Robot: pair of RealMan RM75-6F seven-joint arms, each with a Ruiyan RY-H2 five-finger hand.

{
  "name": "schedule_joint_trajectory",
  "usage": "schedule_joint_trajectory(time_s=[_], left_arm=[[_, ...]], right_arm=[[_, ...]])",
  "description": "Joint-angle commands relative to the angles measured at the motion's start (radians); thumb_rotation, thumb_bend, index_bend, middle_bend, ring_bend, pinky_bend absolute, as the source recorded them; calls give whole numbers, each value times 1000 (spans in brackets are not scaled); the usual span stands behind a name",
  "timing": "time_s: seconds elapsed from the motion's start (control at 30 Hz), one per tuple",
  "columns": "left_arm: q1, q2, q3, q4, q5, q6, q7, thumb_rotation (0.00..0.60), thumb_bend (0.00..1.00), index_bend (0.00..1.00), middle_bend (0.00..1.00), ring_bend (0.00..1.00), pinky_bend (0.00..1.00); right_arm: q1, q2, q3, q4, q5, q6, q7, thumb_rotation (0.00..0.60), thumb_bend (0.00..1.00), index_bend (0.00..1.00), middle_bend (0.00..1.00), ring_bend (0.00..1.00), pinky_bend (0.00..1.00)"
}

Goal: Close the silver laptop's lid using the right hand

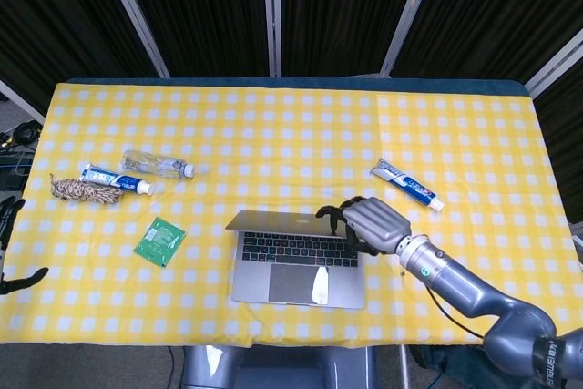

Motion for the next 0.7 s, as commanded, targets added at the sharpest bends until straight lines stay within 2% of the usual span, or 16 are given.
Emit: schedule_joint_trajectory(time_s=[0.03, 0.27, 0.37, 0.47, 0.53, 0.7], left_arm=[[0, -1, 1, 0, 2, 1, 2, 600, 0, 0, 0, 0, 0], [-1, -2, 4, 0, 6, 0, 7, 600, 0, 0, 0, 0, 0], [0, -2, 5, 0, 8, 1, 7, 600, 0, 0, 0, 0, 0], [0, -1, 5, 0, 8, 1, 6, 600, 0, 0, 0, 0, 0], [-1, -2, 5, 1, 7, -1, 5, 600, 0, 0, 0, 0, 0], [-3, -4, 6, 1, 8, -2, 10, 600, 0, 0, 0, 0, 0]], right_arm=[[-14, 7, -30, -33, -64, 5, -23, 600, 1000, 249, 384, 307, 259], [-45, -37, -105, -32, -249, 50, -114, 600, 1000, 248, 369, 307, 259], [-54, -81, -147, 11, -369, 84, -155, 600, 1000, 248, 361, 307, 259], [-58, -106, -169, 43, -440, 109, -179, 600, 1000, 248, 345, 301, 259], [-63, -142, -203, 97, -536, 142, -224, 600, 1000, 248, 336, 294, 259], [-66, -199, -258, 183, -632, 183, -225, 600, 1000, 240, 326, 287, 259]])
